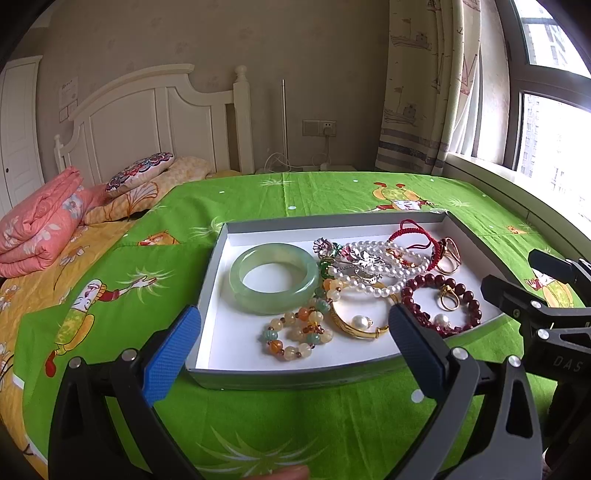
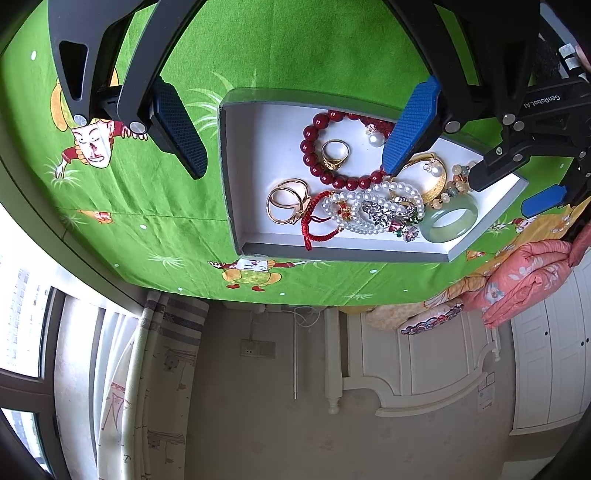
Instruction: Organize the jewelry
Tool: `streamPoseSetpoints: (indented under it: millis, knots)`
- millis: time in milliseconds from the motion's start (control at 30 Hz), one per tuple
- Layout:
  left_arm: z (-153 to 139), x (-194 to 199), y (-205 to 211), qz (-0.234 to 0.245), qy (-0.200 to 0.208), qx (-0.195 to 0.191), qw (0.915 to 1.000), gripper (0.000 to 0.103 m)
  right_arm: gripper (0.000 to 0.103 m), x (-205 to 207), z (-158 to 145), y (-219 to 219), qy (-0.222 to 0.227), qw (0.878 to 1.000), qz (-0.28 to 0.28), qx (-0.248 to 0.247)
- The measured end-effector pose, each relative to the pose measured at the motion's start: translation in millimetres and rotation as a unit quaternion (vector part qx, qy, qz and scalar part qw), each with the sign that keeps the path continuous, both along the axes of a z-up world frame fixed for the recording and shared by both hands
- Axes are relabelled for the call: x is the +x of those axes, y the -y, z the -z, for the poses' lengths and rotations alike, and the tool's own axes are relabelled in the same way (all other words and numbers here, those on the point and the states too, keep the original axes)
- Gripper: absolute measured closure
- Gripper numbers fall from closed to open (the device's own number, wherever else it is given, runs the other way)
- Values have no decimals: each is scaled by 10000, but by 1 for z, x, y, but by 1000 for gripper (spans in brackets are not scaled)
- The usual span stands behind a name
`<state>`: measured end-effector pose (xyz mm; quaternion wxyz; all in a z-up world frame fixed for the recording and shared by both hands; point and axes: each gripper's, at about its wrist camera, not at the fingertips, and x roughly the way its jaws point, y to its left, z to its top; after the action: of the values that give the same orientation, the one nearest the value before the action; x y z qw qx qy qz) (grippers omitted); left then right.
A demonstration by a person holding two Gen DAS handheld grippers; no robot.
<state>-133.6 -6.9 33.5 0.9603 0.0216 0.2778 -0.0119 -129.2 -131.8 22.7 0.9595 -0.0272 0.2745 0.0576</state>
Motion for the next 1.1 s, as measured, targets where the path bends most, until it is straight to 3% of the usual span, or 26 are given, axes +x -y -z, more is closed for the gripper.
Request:
streamPoseSetpoints:
  millis: [1100]
  knots:
    - [-2,-2,0,-106,61,-69,9999,2,11,0,0,0,7,10000,-4,0]
